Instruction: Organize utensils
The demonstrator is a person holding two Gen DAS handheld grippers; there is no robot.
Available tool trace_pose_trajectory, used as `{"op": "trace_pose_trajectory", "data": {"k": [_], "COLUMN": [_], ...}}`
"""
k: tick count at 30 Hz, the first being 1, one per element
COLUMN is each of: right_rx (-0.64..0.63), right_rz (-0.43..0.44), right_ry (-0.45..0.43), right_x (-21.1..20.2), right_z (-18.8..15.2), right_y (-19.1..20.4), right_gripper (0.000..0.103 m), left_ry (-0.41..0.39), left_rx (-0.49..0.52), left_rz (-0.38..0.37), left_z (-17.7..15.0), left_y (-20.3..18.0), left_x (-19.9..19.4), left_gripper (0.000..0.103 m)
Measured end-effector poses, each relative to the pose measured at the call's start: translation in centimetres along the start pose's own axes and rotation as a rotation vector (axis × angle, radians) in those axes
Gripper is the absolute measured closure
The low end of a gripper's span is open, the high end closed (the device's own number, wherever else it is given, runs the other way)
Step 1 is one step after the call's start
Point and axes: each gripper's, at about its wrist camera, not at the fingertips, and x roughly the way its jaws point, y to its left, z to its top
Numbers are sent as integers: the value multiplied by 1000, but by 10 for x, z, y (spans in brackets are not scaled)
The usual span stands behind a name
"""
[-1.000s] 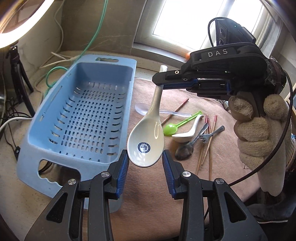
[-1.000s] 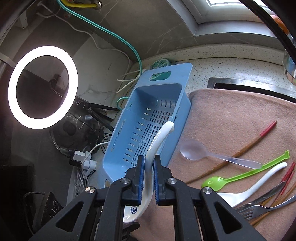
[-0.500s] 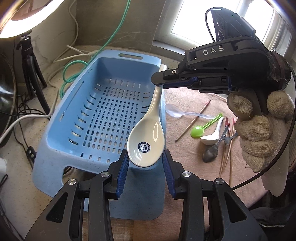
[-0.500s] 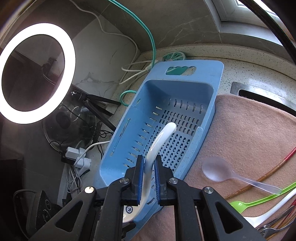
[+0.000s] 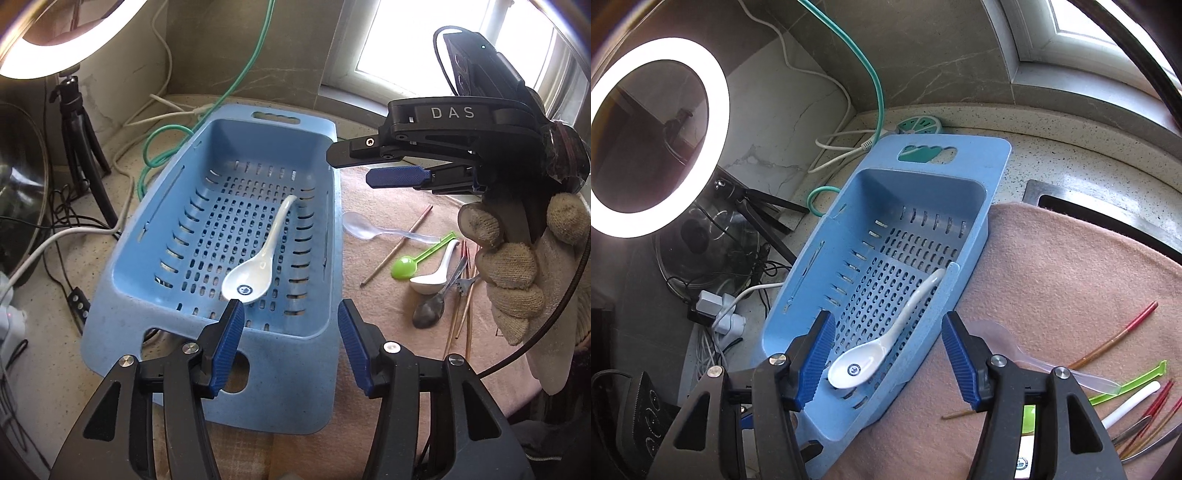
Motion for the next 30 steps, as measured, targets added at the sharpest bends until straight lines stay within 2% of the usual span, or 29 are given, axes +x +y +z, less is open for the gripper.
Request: {"op": "trace_pose_trajectory", "data": {"k": [8,14,22,30], "right_rx": [-24,-8,107,280], "right_rz": [-26,-47,-131,-184], "right_ry": [-47,-100,-144,-116], "right_x": [-36,-79,-132,-152], "right_z": [-9,-23,-64,-114], "right_y": [-11,-38,-101,-165], "right_gripper": [47,46,46,46], "left_ry": [26,54,73,119], "left_rx": [-18,-13,75,162], "left_rz": [-21,-78,-143,-212], "left_z": [-3,-9,-9,-14], "left_y": [-11,-30,-69,-109], "left_x": [4,11,20,33], "left_gripper": [51,51,51,51]}}
